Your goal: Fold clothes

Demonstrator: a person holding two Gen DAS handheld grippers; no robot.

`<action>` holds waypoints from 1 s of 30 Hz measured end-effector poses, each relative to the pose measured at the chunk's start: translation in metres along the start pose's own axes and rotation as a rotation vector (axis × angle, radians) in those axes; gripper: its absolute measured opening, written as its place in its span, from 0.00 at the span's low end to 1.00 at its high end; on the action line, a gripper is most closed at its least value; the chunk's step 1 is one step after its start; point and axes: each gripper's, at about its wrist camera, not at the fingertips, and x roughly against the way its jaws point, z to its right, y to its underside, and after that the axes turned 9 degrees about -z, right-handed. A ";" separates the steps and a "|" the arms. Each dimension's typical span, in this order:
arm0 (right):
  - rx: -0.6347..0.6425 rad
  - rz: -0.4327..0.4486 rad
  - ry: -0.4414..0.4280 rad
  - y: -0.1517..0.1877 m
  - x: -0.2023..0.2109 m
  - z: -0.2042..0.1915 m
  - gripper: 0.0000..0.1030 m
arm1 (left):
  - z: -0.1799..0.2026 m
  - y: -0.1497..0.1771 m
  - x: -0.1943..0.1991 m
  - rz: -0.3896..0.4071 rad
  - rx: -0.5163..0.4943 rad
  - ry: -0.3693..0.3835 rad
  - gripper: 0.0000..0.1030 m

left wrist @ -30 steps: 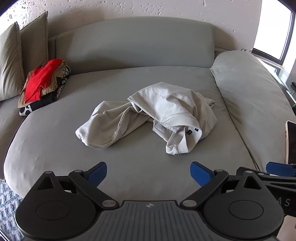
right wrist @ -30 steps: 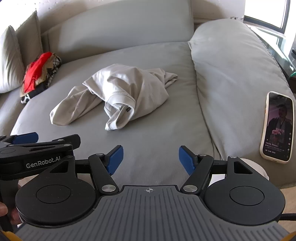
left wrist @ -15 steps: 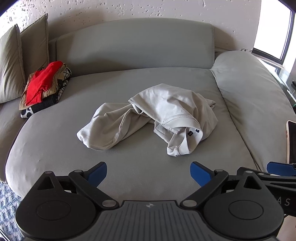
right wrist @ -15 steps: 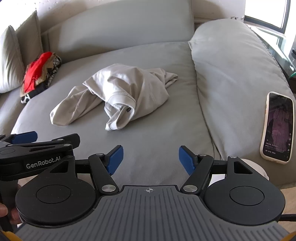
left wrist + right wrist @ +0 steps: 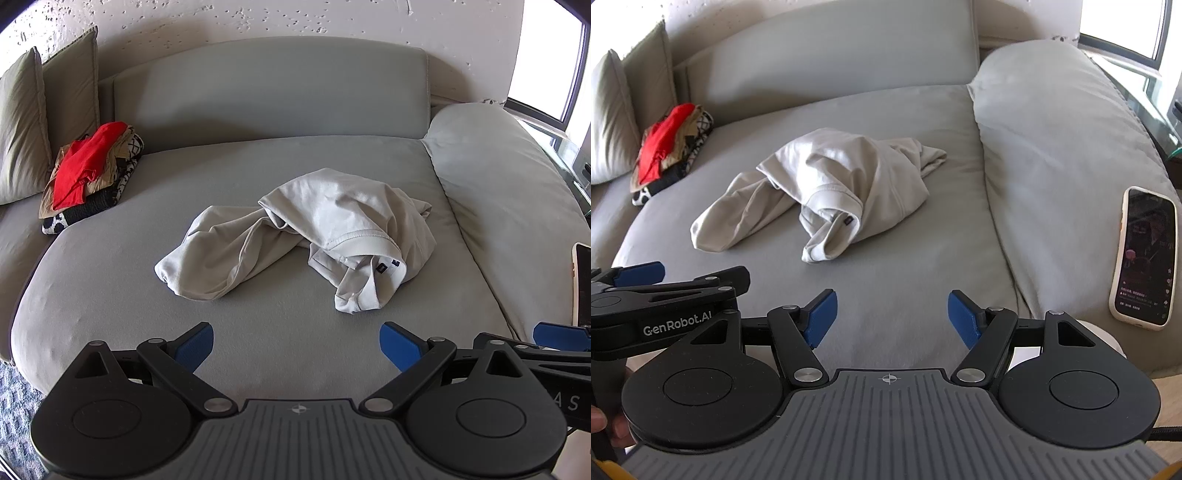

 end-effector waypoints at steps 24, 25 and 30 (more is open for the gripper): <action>-0.001 0.000 0.005 0.001 0.000 -0.001 0.70 | 0.000 0.001 -0.002 -0.005 0.000 -0.003 0.93; -0.001 0.000 0.005 0.001 0.000 -0.001 0.70 | 0.000 0.001 -0.002 -0.005 0.000 -0.004 0.93; -0.001 0.000 0.005 0.001 0.000 -0.001 0.70 | 0.000 0.001 -0.002 -0.005 0.002 -0.004 0.93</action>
